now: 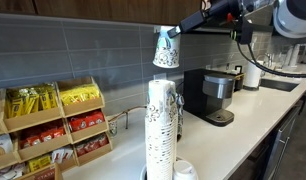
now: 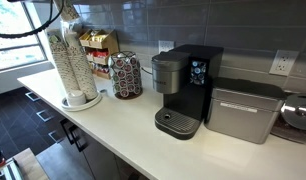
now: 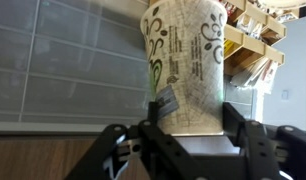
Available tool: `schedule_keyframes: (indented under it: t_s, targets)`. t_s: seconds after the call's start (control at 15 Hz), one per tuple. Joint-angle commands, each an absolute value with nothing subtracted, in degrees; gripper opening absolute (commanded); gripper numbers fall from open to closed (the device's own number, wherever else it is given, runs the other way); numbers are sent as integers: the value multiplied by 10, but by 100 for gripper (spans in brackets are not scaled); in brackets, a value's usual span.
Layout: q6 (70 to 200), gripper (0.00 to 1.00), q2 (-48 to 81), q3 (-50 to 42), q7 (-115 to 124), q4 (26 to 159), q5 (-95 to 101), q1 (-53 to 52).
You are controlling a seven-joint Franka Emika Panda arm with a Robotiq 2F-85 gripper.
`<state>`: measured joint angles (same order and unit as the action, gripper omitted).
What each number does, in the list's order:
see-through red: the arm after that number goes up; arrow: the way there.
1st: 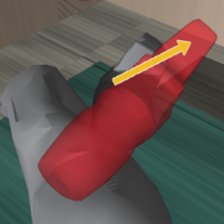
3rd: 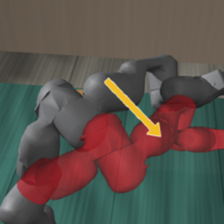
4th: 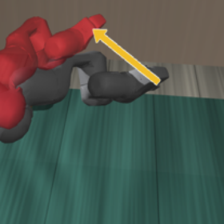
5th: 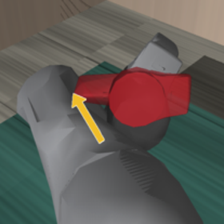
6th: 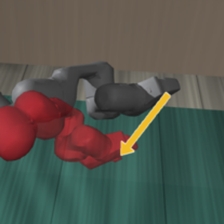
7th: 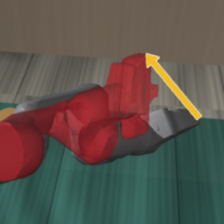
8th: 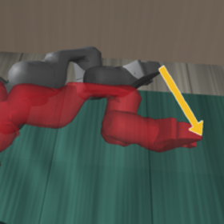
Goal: Put the cup on the table
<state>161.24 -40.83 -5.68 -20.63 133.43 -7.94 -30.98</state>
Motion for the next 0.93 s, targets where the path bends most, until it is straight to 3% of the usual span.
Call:
schedule_keyframes:
  t_s: [0.0,0.87]
  targets:
    - [1562,38,-417,-25,-197,1306,-43,-251]
    - [1306,38,-440,9,-201,1326,55,-100]
